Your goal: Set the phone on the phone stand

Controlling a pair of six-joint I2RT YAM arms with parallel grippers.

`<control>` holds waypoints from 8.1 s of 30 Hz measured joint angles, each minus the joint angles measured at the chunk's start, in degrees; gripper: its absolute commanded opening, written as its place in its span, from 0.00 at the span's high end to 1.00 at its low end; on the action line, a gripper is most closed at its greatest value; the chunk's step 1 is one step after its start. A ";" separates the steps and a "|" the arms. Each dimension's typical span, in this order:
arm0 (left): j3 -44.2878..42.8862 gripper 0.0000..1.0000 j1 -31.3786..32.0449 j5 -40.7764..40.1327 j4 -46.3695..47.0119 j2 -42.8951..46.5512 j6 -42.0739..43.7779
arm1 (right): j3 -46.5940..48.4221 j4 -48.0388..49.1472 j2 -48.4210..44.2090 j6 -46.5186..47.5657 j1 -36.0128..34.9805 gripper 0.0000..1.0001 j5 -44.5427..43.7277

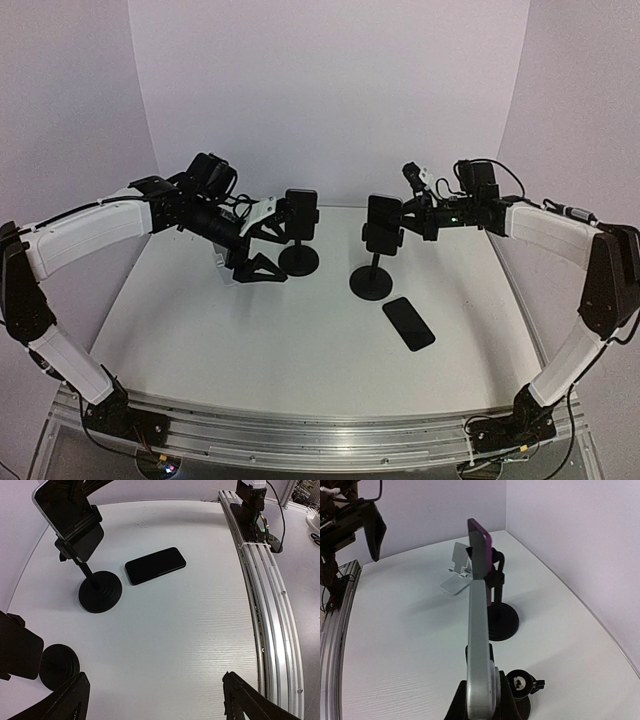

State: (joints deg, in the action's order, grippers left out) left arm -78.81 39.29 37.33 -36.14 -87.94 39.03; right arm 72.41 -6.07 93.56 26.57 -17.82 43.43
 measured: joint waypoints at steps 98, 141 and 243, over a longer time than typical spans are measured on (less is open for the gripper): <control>21.20 0.05 -2.23 4.04 20.21 16.22 -32.87 | -13.97 -27.87 8.55 -36.99 -16.18 0.36 -50.12; 35.69 0.09 5.78 -7.37 55.15 12.12 -64.94 | -14.41 3.58 -6.49 -53.48 -46.46 0.66 -66.90; -51.25 1.00 -21.10 -28.10 -41.31 -34.10 14.14 | -10.73 9.85 -1.38 -35.16 -51.87 0.02 -67.18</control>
State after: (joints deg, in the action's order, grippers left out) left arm -130.06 18.19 9.23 -77.45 -122.04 53.17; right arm 61.68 3.78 92.18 -8.60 -69.69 -23.75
